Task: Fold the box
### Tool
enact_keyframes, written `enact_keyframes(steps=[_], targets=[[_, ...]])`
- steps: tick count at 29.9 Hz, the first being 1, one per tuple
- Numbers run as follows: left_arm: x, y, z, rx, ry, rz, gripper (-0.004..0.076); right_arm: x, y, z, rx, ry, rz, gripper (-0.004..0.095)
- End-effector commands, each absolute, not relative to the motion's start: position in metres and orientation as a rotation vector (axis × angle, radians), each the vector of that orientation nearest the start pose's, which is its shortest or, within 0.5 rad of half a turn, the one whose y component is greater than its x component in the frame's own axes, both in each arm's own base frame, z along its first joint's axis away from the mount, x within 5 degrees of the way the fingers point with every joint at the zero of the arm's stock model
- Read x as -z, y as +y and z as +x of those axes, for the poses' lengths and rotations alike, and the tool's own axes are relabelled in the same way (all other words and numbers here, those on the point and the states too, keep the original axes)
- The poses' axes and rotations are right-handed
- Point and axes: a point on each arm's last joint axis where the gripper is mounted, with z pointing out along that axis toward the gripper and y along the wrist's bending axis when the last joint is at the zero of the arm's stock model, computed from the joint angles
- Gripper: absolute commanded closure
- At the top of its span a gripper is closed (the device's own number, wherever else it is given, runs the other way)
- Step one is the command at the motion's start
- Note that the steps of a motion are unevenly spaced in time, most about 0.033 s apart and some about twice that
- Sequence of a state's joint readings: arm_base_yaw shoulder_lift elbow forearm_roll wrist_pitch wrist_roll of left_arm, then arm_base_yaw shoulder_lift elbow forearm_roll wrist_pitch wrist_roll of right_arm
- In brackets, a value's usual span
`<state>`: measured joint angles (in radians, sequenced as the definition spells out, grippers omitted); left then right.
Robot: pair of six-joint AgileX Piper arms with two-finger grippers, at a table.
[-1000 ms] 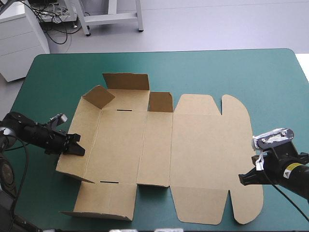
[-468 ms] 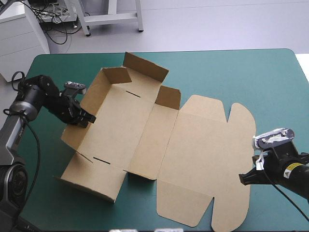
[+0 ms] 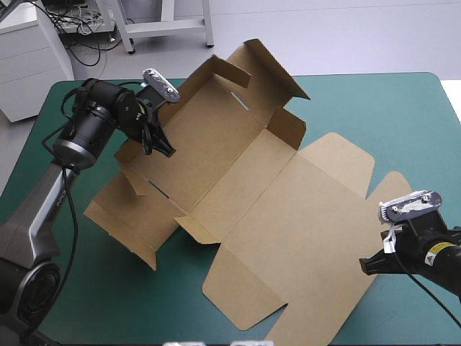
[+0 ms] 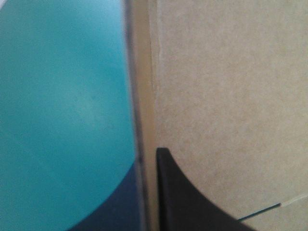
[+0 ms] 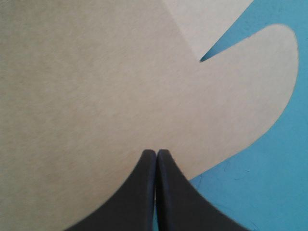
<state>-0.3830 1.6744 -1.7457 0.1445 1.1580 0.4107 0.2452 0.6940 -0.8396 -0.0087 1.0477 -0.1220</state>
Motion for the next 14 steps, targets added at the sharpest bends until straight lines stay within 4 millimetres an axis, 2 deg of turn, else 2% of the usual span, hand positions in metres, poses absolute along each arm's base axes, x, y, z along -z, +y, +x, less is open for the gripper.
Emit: enact_keyframes(steps=[1,7,14], targets=[[-0.418,-0.138,0.329,-0.344,2.142,1.038,0.0755,-0.357,0.023,0.11,-0.012,2.275,-0.402,0.0931],[-0.42,-0.168,0.323,-0.46,2.01,1.123,0.0756,-0.357,0.021,0.11,0.017,2.277,-0.384,0.0931],[-0.429,-0.203,0.308,-0.522,1.801,1.223,0.0756,-0.365,0.016,0.098,0.027,2.19,-0.355,0.0931]])
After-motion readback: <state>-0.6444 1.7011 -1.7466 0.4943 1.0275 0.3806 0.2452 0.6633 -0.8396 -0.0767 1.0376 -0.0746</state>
